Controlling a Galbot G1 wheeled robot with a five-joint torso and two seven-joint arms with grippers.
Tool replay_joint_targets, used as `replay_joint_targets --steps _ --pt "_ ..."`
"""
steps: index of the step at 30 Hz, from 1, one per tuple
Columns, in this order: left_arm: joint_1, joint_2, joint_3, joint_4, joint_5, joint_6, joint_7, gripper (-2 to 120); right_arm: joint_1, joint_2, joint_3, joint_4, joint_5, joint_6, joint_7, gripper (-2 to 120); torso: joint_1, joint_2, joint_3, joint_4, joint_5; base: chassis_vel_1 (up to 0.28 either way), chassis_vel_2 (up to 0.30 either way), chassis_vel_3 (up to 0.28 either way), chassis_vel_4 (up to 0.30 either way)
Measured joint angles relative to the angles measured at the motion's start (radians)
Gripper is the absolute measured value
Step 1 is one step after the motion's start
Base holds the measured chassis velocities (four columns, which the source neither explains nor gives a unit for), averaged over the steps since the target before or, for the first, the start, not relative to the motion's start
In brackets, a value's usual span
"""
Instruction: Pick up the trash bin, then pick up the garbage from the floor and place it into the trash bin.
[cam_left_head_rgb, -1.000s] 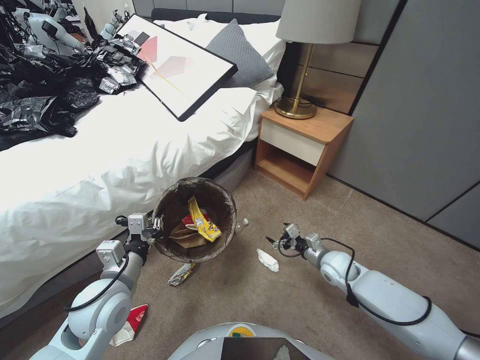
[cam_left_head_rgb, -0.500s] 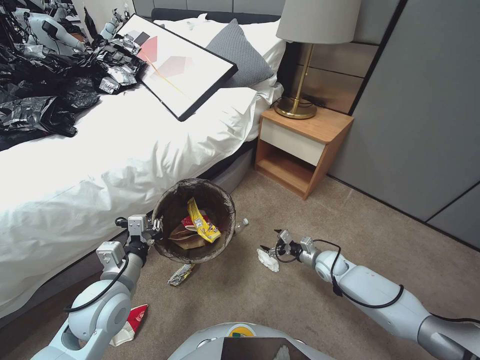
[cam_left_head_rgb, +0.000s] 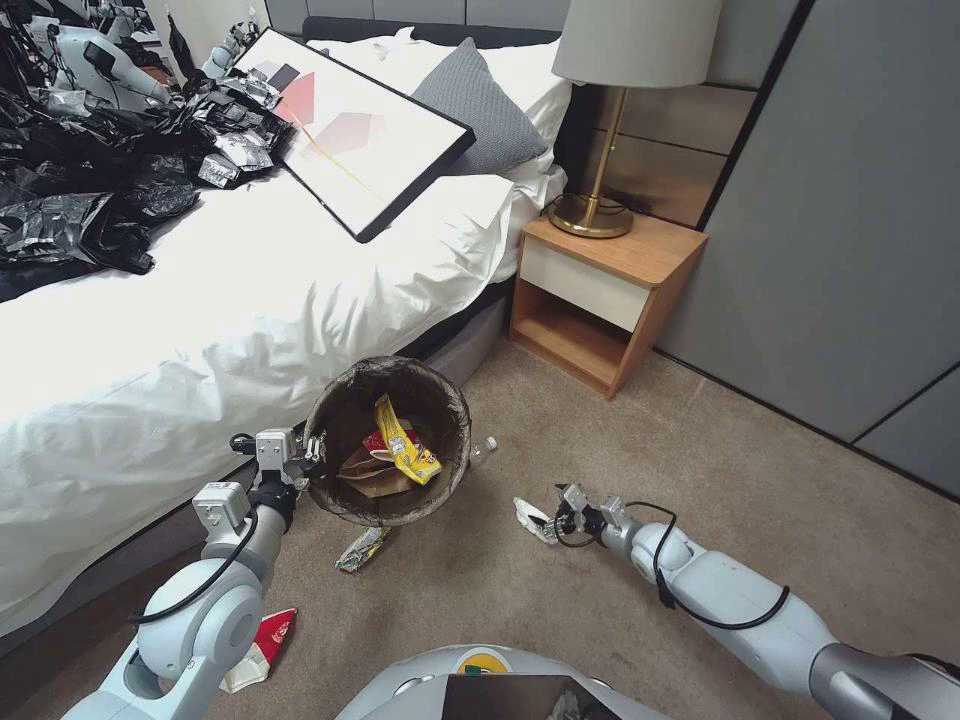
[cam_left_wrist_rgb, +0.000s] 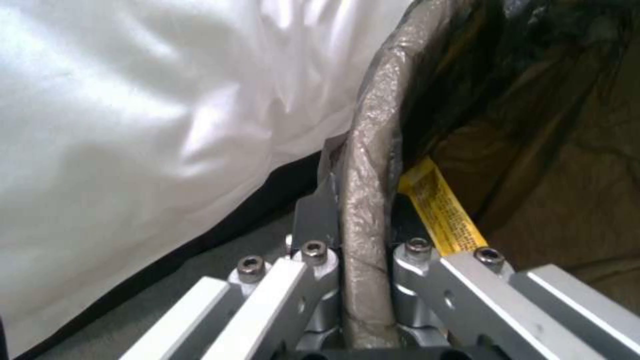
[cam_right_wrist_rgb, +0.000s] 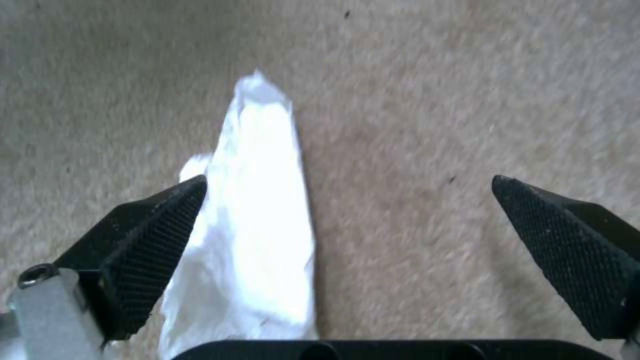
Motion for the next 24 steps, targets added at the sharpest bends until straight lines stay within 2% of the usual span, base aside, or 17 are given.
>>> replay_joint_targets --steps 22,24 --pt "-0.003 -0.001 -0.002 0.002 -0.001 -0.001 -0.002 4 -0.024 0.074 0.016 -0.078 -0.048 0.015 0.019 100 0.000 0.000 0.000 0.0001 -0.0004 0.000 0.000 0.000 0.000" --pt "-0.005 -0.001 -0.002 0.002 -0.001 -0.001 -0.003 4 -0.024 0.075 0.016 -0.078 -0.051 0.016 0.022 96 0.000 0.000 0.000 0.0000 -0.0005 0.000 0.000 0.000 0.000"
